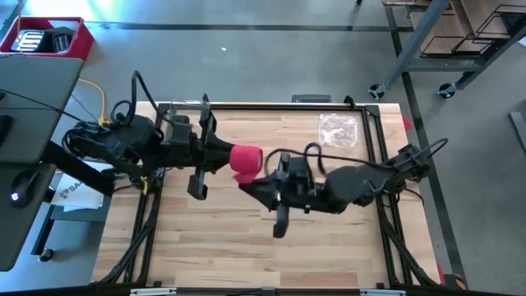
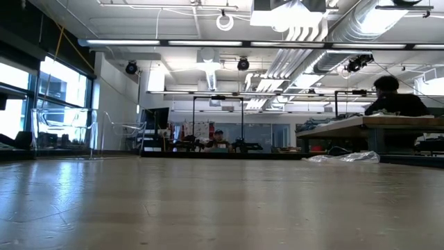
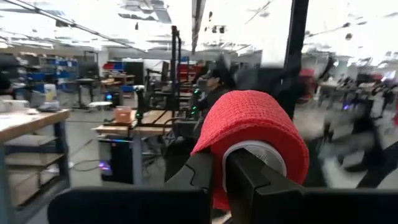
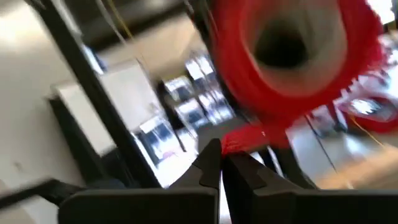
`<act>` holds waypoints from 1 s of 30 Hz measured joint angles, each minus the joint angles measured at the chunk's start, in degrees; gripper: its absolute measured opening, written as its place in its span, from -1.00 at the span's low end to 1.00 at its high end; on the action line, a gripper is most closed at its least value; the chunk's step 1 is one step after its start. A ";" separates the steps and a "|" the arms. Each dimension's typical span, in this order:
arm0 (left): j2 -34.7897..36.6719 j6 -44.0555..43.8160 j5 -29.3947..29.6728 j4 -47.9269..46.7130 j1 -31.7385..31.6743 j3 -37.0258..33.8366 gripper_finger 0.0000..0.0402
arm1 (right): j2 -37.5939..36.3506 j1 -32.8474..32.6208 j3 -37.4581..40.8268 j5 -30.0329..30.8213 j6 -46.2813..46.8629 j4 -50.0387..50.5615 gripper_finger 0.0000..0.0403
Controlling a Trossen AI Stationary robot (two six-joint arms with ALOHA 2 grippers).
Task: Roll bandage
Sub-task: Roll the red bandage
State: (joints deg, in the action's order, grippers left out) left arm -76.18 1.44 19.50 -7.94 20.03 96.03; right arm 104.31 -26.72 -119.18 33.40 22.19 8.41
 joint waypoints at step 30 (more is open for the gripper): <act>0.44 1.59 -1.20 -5.26 0.77 0.06 -0.93 | -0.02 -0.56 0.01 -13.38 -0.92 -9.37 -1.00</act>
State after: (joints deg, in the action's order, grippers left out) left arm -75.75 3.03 18.30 -13.20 20.80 96.09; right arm 104.29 -27.28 -119.17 20.02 21.27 -0.96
